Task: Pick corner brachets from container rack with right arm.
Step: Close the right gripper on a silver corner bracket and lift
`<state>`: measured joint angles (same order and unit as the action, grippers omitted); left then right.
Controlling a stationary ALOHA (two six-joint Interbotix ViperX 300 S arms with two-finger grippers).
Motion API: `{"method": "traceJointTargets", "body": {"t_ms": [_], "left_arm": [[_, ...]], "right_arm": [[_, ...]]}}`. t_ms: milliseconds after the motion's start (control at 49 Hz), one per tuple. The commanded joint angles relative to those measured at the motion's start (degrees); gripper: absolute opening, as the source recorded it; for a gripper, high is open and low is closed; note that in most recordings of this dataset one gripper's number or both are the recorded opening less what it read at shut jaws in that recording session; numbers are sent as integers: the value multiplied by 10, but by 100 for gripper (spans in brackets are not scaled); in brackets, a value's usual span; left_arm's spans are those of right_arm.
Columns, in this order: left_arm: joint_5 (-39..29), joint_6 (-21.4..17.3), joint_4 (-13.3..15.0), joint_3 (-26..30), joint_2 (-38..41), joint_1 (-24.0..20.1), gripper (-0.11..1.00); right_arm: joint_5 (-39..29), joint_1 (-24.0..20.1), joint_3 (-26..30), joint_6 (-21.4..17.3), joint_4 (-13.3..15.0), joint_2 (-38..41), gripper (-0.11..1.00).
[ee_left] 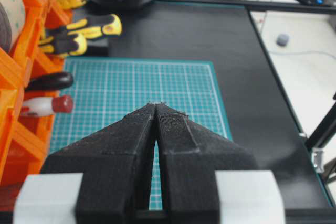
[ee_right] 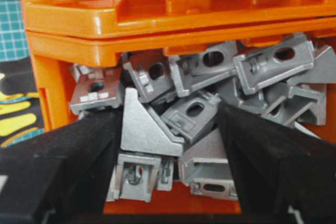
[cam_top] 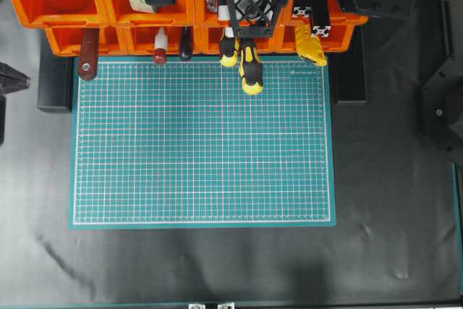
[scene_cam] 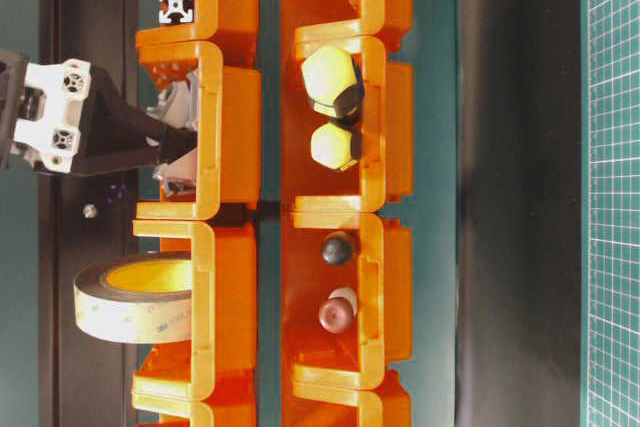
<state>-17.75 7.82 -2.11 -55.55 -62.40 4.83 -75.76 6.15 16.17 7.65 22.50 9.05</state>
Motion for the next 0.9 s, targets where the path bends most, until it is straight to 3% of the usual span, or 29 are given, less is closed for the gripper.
{"method": "traceJointTargets", "body": {"t_ms": [0,306,449,878], "left_arm": [[3,2,-2,17,3,1,0],[3,2,-2,17,3,1,0],[3,2,-2,16,3,1,0],[3,2,-2,15,3,1,0]], "right_arm": [[-12,4,6,-1,8,-6,59],[-11,-7,47,-2,11,-6,55],[-16,-11,62,0,15,-5,32],[-23,-20,61,-3,15,-6,33]]}}
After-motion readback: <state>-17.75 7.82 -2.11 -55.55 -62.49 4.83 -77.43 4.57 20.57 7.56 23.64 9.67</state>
